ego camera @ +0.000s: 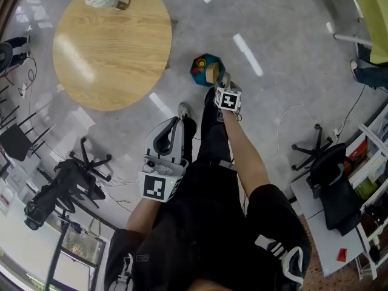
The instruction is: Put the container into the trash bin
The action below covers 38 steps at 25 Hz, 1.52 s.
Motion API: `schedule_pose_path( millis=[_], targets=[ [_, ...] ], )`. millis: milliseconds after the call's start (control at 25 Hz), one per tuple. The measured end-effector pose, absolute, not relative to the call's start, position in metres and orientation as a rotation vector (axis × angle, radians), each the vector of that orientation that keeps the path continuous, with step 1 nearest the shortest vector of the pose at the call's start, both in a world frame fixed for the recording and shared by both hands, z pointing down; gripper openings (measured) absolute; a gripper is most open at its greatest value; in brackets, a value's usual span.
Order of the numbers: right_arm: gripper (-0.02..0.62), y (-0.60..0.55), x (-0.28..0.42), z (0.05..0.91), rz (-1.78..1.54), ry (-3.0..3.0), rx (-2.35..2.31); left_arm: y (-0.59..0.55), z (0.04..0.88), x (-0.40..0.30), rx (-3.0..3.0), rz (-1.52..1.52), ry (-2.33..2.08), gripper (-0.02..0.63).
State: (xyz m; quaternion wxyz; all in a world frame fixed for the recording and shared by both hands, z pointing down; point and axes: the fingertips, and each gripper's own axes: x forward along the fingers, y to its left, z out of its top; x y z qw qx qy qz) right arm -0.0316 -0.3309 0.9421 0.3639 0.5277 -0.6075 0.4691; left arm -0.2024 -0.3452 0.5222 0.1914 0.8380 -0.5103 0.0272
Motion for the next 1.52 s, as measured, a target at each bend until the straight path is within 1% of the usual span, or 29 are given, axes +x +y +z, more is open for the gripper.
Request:
schedule_pose_path(
  millis=[240, 280, 320, 360, 440, 520, 680, 1040, 1320, 1520],
  targets=[
    [0.264, -0.329, -0.033, 0.929, 1.202, -1.579, 1.368, -0.343, 0.526, -0.215, 2.323, 0.084, -1.469, 0.015],
    [0.255, -0.327, -0.033, 0.925, 1.197, -1.588, 1.367, -0.342, 0.524, -0.215, 2.326, 0.083, -1.472, 0.015],
    [0.202, -0.325, -0.033, 0.92, 1.187, -1.596, 1.369, -0.341, 0.522, -0.216, 2.327, 0.084, -1.475, 0.015],
    [0.126, -0.324, -0.032, 0.914, 1.177, -1.605, 1.376, -0.34, 0.52, -0.217, 2.327, 0.083, -1.479, 0.014],
    [0.068, -0.321, -0.032, 0.901, 1.168, -1.621, 1.399, -0.335, 0.515, -0.22, 2.328, 0.078, -1.491, 0.015],
    [0.046, -0.317, -0.031, 0.885, 1.165, -1.639, 1.43, -0.327, 0.507, -0.224, 2.336, 0.066, -1.5, 0.015],
    [0.029, -0.3, -0.043, 0.836, 1.136, -1.715, 1.443, -0.301, 0.486, -0.236, 2.362, 0.035, -1.503, 0.015],
    [0.028, -0.258, -0.079, 0.67, 0.924, -1.996, 1.571, -0.239, 0.431, -0.259, 2.455, -0.086, -1.466, 0.015],
    [0.028, -0.225, -0.078, 0.567, 0.763, -2.164, 1.68, -0.198, 0.4, -0.242, 2.555, -0.146, -1.371, 0.015],
    [0.028, -0.201, -0.074, 0.522, 0.655, -2.267, 1.645, -0.179, 0.388, -0.229, 2.55, -0.178, -1.375, 0.015]
  ],
)
